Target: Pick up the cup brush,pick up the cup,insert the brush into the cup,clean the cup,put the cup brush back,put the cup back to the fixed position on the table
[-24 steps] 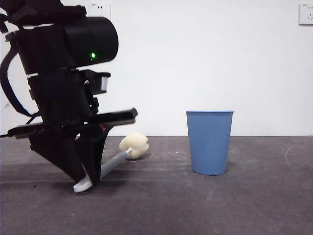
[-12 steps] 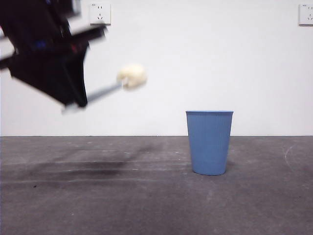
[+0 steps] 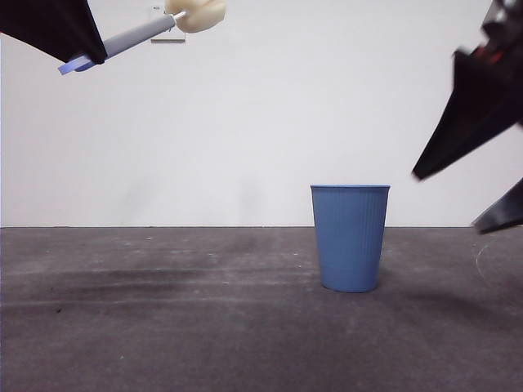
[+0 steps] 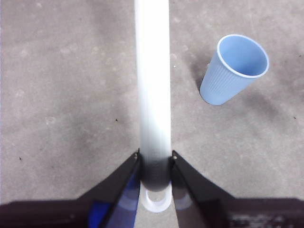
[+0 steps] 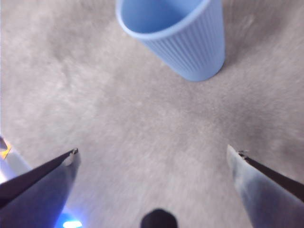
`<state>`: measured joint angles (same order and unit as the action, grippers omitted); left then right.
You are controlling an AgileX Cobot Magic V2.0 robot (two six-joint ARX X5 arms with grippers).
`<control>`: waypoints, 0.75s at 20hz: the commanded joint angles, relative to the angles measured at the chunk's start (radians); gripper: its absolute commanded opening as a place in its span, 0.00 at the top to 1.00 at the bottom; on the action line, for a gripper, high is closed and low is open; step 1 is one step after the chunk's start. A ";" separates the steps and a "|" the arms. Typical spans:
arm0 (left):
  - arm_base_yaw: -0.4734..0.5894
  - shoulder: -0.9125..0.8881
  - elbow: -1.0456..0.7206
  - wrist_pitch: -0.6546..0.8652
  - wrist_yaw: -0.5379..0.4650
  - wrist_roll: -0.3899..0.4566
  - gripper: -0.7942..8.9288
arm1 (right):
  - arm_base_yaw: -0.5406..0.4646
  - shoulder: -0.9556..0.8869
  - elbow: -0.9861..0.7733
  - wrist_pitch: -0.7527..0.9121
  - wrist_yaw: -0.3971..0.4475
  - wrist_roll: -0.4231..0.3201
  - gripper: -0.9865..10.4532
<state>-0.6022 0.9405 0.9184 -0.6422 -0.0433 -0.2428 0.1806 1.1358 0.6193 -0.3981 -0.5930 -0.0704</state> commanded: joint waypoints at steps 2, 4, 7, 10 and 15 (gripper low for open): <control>0.003 -0.001 0.001 -0.008 0.027 0.042 0.93 | 0.037 0.080 -0.024 0.108 0.026 0.015 0.42; 0.003 -0.001 0.001 -0.030 0.026 0.063 0.93 | 0.056 0.112 -0.024 0.151 0.077 -0.047 0.42; 0.003 -0.001 0.001 -0.042 0.026 0.091 0.93 | 0.077 0.145 -0.024 0.262 0.105 -0.076 0.42; 0.003 -0.001 0.001 -0.039 0.026 0.114 0.93 | 0.097 0.212 -0.028 0.362 0.106 -0.096 0.42; 0.003 -0.001 0.001 -0.040 0.026 0.116 0.93 | 0.125 0.351 -0.029 0.543 0.127 -0.113 0.42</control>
<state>-0.6022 0.9405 0.9184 -0.6876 -0.0185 -0.1387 0.3019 1.4815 0.6037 0.1394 -0.4671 -0.1734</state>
